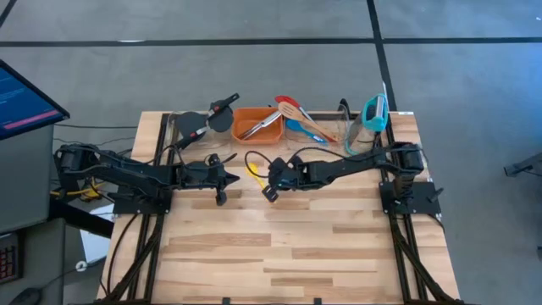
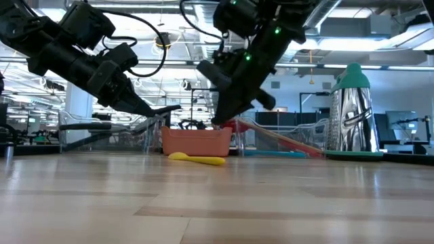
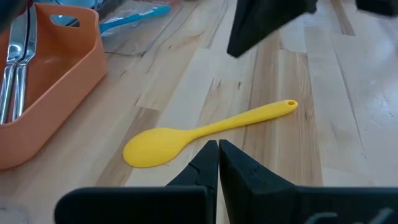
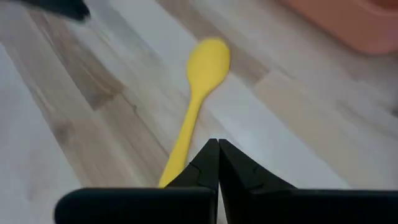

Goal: Pick & Place Kitchen Items
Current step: Put the yellow serving spoon into the right transparent bin

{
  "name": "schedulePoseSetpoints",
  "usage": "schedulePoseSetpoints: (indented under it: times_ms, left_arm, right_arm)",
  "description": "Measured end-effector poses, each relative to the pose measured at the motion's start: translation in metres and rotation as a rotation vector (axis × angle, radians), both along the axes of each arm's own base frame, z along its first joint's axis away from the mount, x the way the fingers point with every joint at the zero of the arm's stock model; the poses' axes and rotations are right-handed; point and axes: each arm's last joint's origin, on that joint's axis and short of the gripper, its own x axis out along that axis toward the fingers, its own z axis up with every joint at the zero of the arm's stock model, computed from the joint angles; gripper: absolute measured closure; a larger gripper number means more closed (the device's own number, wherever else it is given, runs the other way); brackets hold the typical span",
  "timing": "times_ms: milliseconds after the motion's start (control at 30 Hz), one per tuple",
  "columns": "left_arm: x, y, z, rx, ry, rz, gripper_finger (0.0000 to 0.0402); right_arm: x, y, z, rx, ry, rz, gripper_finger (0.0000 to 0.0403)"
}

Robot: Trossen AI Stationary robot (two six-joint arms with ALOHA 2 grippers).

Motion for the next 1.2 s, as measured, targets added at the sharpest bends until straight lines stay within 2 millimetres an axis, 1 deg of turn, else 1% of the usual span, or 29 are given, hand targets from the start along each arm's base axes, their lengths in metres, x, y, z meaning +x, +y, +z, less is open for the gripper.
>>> schedulePoseSetpoints:
  times_ms: [67,167,267,367,467,533,733,900,1033,1167,1200]
  left_arm:
    - [0.000,0.000,0.000,0.001,0.000,0.001,0.0399]
    - [0.000,0.000,0.000,0.002,0.000,0.003,0.0399]
    - [0.000,0.000,0.000,0.002,0.000,0.003,0.0399]
    - [0.000,0.000,0.000,0.001,0.000,0.002,0.0399]
    - [0.000,0.000,0.000,0.001,0.000,0.003,0.0399]
    - [0.000,0.000,0.000,0.001,0.000,0.003,0.0399]
    - [0.000,0.000,0.000,0.001,0.000,0.002,0.0399]
    - [0.000,0.000,0.000,0.001,-0.001,0.002,0.0399]
    - [0.000,0.000,0.000,0.000,-0.001,0.001,0.0399]
    - [0.000,0.000,0.000,-0.001,-0.001,-0.002,0.0399]
    - [0.000,0.000,0.000,-0.001,-0.001,-0.002,0.0399]
  right_arm:
    - [0.002,0.001,-0.008,0.004,0.009,-0.004,0.0403]
    - [0.003,0.001,-0.016,0.050,0.004,-0.055,0.0398]
    - [0.003,0.002,-0.025,0.102,0.045,-0.028,0.0377]
    - [0.006,0.008,-0.025,0.140,0.024,0.006,0.0344]
    - [0.003,0.016,-0.027,0.153,0.047,0.032,0.0312]
    - [0.005,0.021,-0.023,0.171,0.015,0.034,0.0293]
    - [0.004,0.030,-0.023,0.173,0.018,0.032,0.0256]
    - [0.003,0.030,-0.023,0.169,0.020,0.030,0.0243]
    - [0.006,0.029,-0.038,0.157,0.046,0.020,0.0243]
    - [0.011,0.031,-0.057,0.155,0.061,0.022,0.0250]
    - [0.012,0.031,-0.059,0.156,0.054,0.022,0.0252]
